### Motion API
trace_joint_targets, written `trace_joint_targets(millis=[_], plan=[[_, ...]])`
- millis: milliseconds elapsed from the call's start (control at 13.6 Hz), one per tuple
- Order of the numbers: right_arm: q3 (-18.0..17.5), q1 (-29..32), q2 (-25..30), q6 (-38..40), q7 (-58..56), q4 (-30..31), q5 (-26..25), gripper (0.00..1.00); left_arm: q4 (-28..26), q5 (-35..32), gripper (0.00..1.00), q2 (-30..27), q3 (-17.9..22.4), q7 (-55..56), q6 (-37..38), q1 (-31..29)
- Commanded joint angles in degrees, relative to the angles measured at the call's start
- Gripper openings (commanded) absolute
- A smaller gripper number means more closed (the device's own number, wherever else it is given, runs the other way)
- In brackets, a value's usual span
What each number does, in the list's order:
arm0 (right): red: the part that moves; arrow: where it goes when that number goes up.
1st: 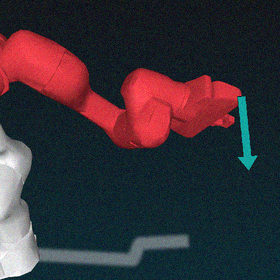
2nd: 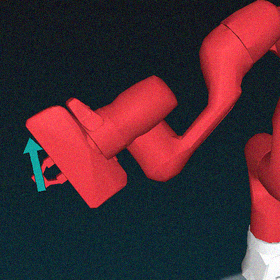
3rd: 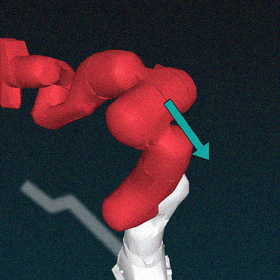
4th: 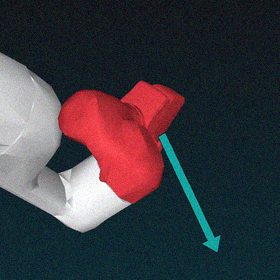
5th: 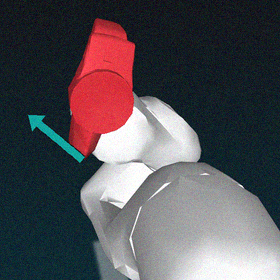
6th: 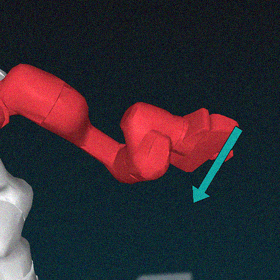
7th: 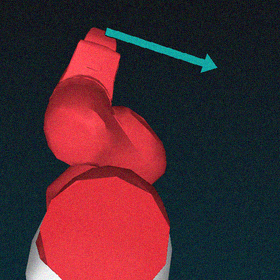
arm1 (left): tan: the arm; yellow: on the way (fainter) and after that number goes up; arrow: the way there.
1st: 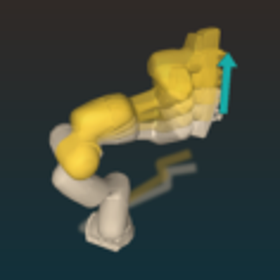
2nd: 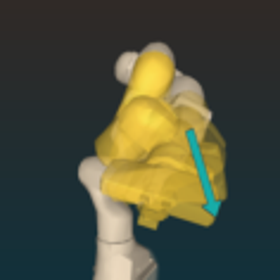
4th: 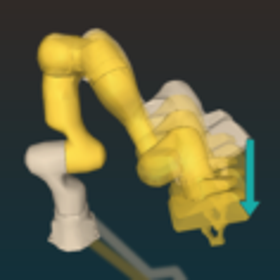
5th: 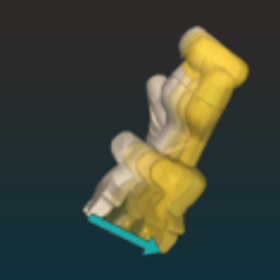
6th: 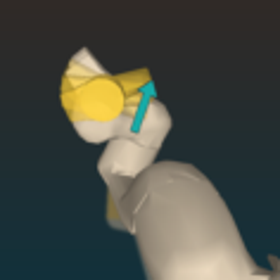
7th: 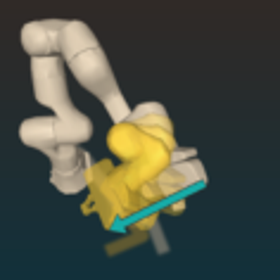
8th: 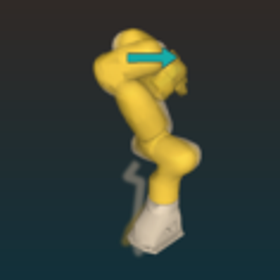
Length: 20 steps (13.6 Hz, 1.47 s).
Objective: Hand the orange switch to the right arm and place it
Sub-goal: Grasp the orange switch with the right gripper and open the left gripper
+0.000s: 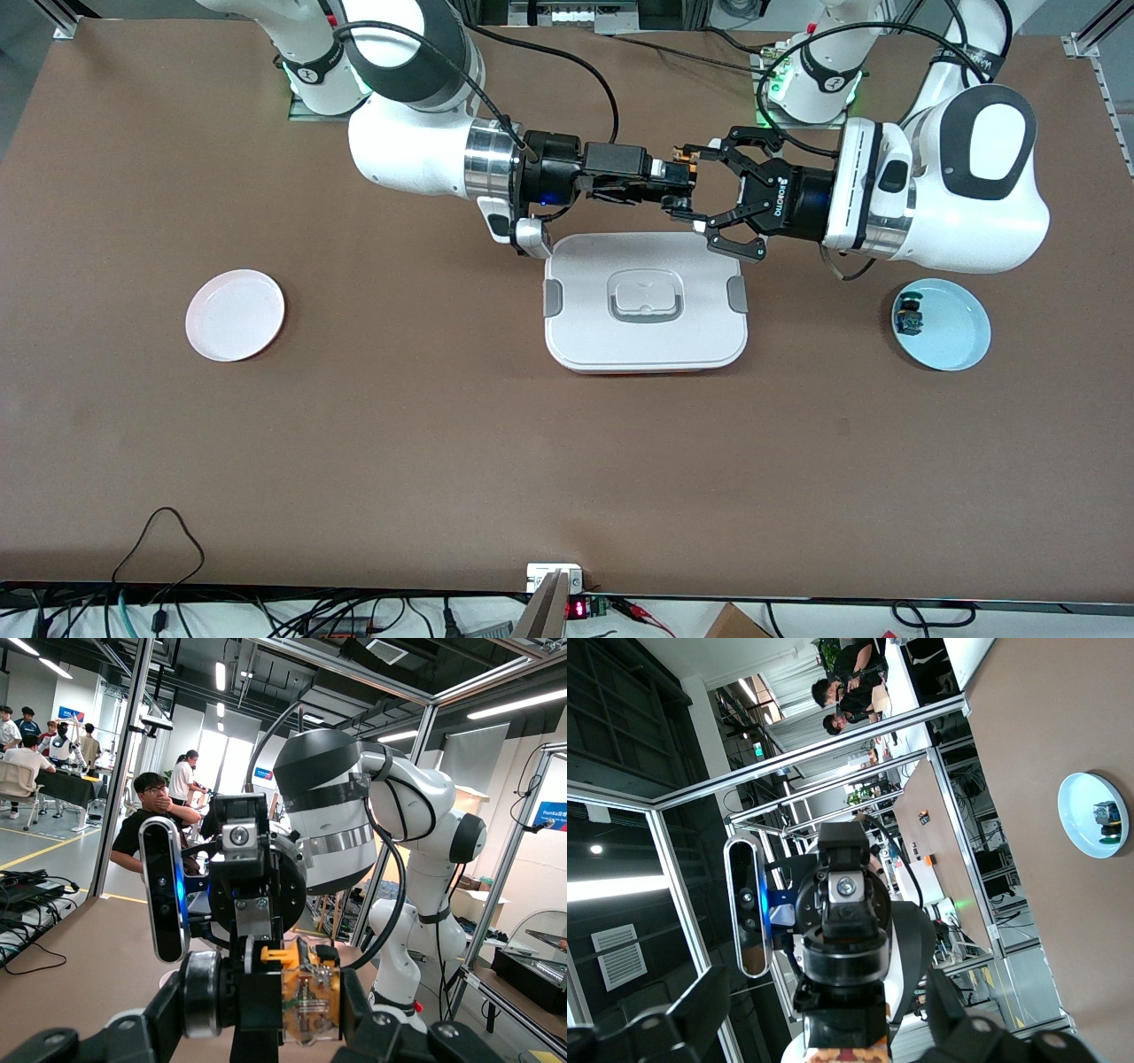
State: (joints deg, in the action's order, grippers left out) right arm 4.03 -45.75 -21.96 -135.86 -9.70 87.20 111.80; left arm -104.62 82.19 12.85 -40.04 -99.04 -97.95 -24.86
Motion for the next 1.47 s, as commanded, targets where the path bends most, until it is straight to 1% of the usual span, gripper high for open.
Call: trace_joint_targets(millis=[0, 74, 221, 295, 369, 590, 664, 737, 811, 885, 1106, 1254, 1401], plan=[[-0.2, 0.0, -0.5, -0.9, -0.9, -1.2, 1.4, 0.39, -1.1, 2.0, 0.02, -1.4, -0.3, -0.5, -0.6, -0.3], [-0.2, 0.0, -0.5, -0.9, -0.9, -1.2, 1.4, 0.36, -1.0, 2.0, 0.02, -1.4, -0.3, -0.5, -0.6, -0.3], [-0.2, 0.0, -0.5, -0.6, -1.1, -1.2, 1.3, 0.15, -1.0, 2.0, 0.02, -1.3, -0.3, -0.5, -0.6, -0.3], [-0.2, -0.1, -0.5, -0.6, -1.1, -1.2, 1.3, 0.07, -1.0, 2.0, 0.03, -1.4, -0.3, -0.5, -0.6, -0.3], [-0.2, -0.1, -0.4, -0.5, -1.1, -1.2, 1.4, 0.02, -1.1, 2.0, 0.03, -1.3, -0.3, -0.5, -0.6, -0.3], [-0.2, -0.1, -0.4, -0.5, -1.0, -1.2, 1.3, 0.02, -1.0, 2.0, 0.06, -1.3, -0.3, -0.5, -0.6, -0.3], [-0.2, -0.1, -0.4, -0.5, -1.1, -1.2, 1.3, 0.02, -1.0, 2.0, 0.09, -1.3, -0.4, -0.4, -0.6, -0.4], [-0.2, -0.1, -0.4, -0.5, -1.1, -1.2, 1.3, 0.02, -1.0, 2.0, 0.16, -1.3, -0.3, -0.4, -0.6, -0.4], [-0.2, -0.1, -0.4, -0.5, -1.1, -1.2, 1.3, 0.02, -1.0, 2.0, 0.62, -1.3, -0.4, 0.0, -0.6, -0.5], [-0.2, -0.1, -0.4, -0.5, -1.1, -1.2, 1.3, 0.02, -0.9, 2.1, 0.99, -1.3, -0.3, 0.1, -0.4, -0.7], [-0.2, -0.1, -0.3, -0.5, -0.8, -1.2, 1.5, 0.02, -0.8, 1.9, 1.00, -1.2, 0.0, -0.5, 0.6, -1.6], [-0.2, -0.1, -0.3, -0.5, -0.9, -1.2, 1.4, 0.02, -0.8, 1.4, 1.00, -0.6, 0.1, -0.5, 4.0, -4.2], [-0.1, 0.1, -0.1, -0.2, -1.3, -1.2, 1.1, 0.02, -0.5, 0.2, 1.00, 1.2, 0.6, -0.9, 7.7, -7.4]])
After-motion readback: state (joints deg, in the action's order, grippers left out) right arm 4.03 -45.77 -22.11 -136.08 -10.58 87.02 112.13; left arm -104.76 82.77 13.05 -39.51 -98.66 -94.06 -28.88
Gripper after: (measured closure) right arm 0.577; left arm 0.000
